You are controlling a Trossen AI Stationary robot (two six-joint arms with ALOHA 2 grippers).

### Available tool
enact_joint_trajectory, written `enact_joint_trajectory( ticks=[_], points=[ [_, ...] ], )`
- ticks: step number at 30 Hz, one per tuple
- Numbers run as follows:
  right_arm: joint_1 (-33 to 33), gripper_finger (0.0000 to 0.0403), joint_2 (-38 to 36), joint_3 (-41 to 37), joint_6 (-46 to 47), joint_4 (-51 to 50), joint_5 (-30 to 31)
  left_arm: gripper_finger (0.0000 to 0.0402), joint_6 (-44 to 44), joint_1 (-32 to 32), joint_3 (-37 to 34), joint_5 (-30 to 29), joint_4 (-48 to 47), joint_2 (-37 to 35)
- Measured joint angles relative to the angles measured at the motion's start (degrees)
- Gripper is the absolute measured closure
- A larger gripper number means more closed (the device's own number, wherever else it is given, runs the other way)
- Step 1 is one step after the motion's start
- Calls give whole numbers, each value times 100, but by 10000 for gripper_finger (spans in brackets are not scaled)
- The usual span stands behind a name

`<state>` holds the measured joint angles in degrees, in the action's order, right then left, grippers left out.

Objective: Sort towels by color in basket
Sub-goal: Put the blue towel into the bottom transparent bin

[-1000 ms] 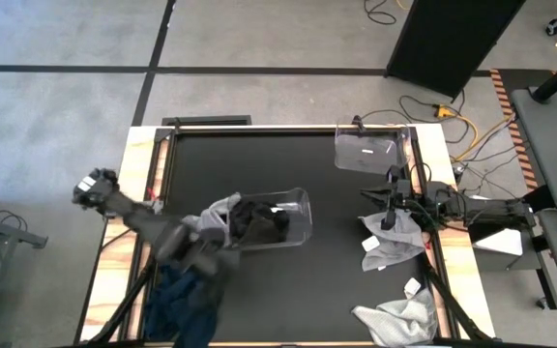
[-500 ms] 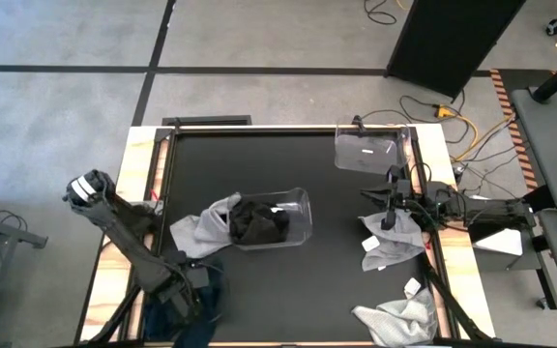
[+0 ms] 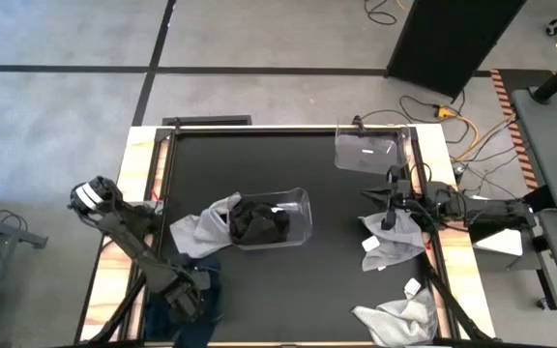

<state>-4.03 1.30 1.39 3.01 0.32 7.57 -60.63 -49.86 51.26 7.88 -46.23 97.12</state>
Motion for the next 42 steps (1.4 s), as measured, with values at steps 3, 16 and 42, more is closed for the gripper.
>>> enact_joint_trajectory(
  ticks=[3,16,42],
  points=[
    [-2,390,0,0,0,0,-2,351,245,-1,205,-172,40,2],
    [-2,390,0,1,0,-1,0,398,2568,696,2336,-1574,-711,-229],
    [0,390,0,1,0,-2,0,401,5625,2349,3534,-4603,583,-2684]
  ],
)
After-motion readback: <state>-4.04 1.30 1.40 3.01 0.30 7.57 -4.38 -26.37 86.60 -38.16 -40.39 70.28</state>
